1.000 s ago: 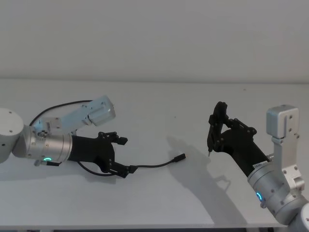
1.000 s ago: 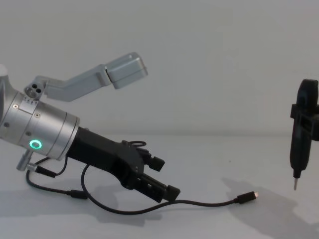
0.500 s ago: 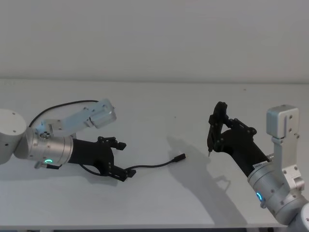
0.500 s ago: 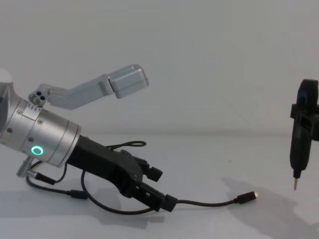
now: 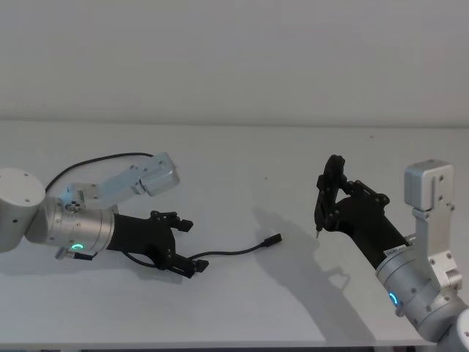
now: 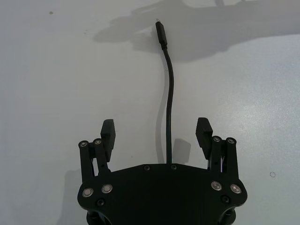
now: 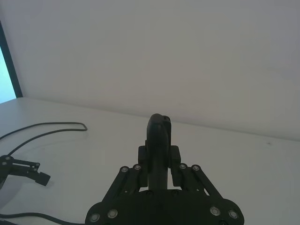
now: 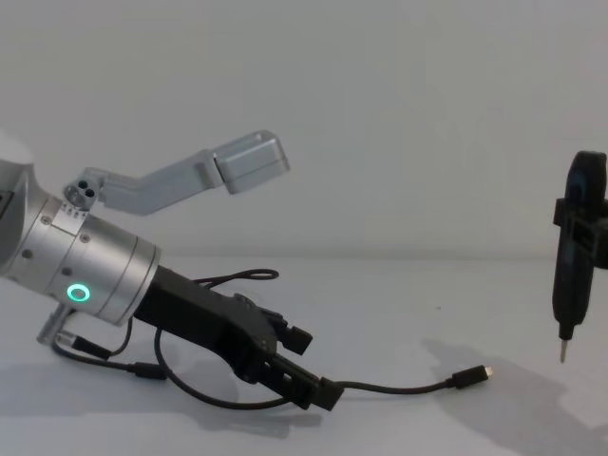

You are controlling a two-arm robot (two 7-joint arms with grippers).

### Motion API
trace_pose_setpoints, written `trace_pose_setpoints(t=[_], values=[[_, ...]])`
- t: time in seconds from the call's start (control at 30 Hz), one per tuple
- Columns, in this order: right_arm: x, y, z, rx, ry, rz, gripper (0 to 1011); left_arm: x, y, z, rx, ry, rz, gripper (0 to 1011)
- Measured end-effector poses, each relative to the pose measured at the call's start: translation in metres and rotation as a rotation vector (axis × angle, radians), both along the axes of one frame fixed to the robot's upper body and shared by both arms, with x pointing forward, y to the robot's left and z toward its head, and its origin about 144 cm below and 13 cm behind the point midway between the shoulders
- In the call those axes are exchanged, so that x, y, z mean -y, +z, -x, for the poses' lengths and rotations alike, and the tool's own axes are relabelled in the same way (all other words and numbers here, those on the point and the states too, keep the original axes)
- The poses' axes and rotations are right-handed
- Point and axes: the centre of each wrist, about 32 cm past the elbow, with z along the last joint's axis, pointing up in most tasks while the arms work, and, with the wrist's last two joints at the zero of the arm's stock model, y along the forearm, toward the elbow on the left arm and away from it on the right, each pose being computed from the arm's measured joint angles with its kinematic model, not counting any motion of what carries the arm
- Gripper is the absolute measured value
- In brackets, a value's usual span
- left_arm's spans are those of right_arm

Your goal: Pick up the data cable with the one hand.

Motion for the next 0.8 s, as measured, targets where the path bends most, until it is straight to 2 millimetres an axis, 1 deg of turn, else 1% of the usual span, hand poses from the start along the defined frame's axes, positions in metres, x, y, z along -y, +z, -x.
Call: trace_pose_setpoints(t=[0.8], values=[[0.0,0.0,0.0,0.0,0.0,0.0,275,0.0085,-0.0059,-0.0013,-0.029,0.028,-0.005,1001]])
